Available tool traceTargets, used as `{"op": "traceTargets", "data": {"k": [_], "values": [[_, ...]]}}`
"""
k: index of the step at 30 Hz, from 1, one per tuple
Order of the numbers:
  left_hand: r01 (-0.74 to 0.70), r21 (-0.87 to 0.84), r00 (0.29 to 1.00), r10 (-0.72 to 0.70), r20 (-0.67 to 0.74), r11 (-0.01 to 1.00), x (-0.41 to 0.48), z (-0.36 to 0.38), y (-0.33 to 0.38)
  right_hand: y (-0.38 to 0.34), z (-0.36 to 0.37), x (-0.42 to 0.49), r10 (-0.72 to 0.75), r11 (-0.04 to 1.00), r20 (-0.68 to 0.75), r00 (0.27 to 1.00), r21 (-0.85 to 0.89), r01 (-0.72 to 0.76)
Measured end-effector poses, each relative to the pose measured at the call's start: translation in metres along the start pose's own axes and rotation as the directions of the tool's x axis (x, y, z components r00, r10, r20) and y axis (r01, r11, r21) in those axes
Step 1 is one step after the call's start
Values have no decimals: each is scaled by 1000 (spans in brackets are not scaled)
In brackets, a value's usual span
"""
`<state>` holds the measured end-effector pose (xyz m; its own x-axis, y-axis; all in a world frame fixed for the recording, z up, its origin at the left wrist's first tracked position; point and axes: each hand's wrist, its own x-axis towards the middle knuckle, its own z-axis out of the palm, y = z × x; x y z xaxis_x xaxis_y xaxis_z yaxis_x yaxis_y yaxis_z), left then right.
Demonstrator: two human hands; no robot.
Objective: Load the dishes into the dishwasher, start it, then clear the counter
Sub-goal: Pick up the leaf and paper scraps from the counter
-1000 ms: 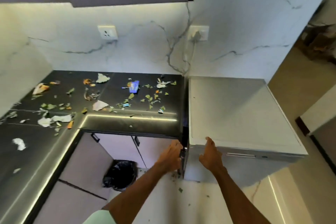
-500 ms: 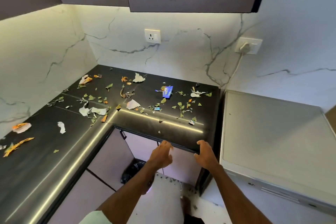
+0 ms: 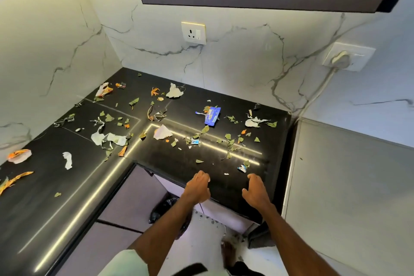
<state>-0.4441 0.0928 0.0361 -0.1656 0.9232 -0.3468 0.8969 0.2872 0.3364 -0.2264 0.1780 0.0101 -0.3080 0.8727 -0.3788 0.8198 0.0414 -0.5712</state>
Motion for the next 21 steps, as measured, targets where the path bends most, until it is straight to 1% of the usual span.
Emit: {"op": "traceTargets", "data": {"k": [5,9,12,14,16,18,21], "values": [[2,14,999,-3,35,1000,16,3,-15,-10,-1,22,15,1000,-30,999,7,-15],[-57,33,997,55,60,998,35,-3,-18,-16,2,35,46,999,-58,997,-6,-46],[-116,26,992,114,54,993,50,-7,-22,-20,8,39,54,998,-92,994,27,-52],[-154,20,987,153,52,988,59,-12,-25,-21,11,40,90,993,-143,986,89,-78],[-188,18,980,187,64,982,66,-17,-29,-20,12,42,159,981,-212,964,143,-131],[-209,-5,976,209,66,978,72,-22,-35,-21,11,43,205,974,-271,940,147,-170],[-236,-38,971,237,33,971,78,-25,-49,-29,13,49,201,979,-295,934,78,-186]]}}
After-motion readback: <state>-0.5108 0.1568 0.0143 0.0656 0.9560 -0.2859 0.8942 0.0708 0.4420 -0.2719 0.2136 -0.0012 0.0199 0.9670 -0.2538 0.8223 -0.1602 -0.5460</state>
